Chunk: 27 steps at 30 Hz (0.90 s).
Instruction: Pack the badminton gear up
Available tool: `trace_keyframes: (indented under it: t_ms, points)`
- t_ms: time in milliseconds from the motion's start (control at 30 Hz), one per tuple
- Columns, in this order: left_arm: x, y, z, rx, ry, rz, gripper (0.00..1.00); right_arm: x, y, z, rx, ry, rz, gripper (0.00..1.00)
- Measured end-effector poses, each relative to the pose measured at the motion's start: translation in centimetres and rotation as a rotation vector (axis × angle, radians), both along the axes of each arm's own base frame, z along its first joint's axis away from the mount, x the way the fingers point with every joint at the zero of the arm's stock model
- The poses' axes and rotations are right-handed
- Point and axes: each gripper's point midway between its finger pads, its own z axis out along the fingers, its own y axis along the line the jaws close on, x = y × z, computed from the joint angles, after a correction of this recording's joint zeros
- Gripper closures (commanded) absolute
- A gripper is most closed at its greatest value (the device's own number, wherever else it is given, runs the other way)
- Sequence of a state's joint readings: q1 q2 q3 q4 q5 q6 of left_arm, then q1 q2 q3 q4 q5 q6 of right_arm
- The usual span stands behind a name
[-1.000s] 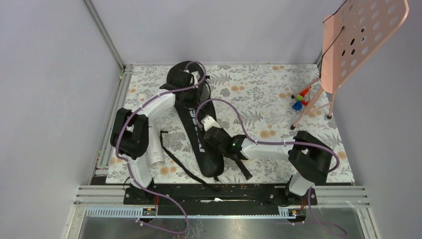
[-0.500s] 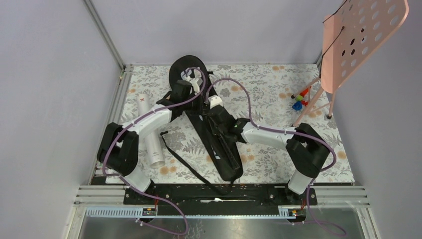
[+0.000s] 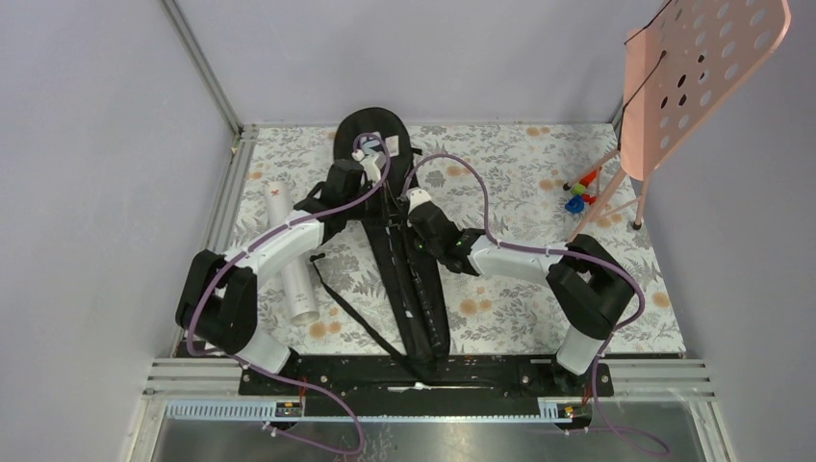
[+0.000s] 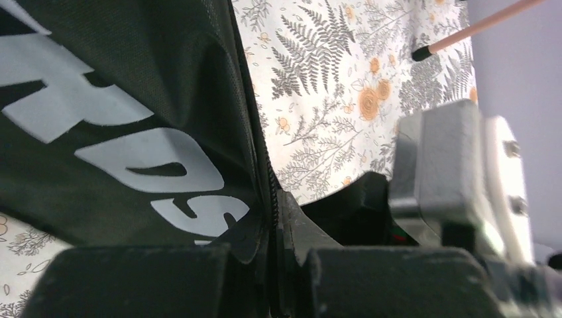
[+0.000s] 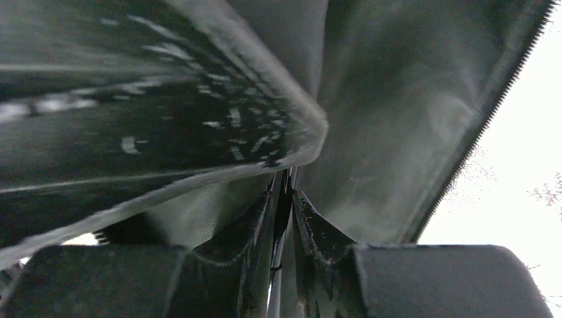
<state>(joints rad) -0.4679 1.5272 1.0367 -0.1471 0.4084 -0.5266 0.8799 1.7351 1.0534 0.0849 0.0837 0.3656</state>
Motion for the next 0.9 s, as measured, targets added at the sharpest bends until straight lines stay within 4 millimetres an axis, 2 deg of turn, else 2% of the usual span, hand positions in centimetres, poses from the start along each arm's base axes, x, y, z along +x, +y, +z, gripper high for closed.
trace_keyframes:
  t_ms: [133,400,500,633,900]
  points:
    - [-0.5,0.4,0.4,-0.027,0.008,-0.012,1.0,-0.2,-0.3,-0.8,0.019,0.007,-0.002,0.74]
    - [-0.9,1.9,1.0,-0.077,0.028,-0.003,1.0,-0.6,0.4,-0.7,0.067,0.007,0.02,0.69]
    - [-1.0,2.5,1.7,-0.086,0.015,0.002,1.0,-0.5,0.2,-0.8,0.054,-0.01,0.028,0.77]
    - [-1.5,3.5,2.4,-0.075,-0.003,0.007,1.0,-0.3,-0.2,-1.2,0.048,-0.041,0.024,0.77]
    - [-2.1,4.4,1.9,-0.068,0.019,0.008,1.0,-0.4,-0.2,-2.0,0.061,-0.068,0.045,0.65]
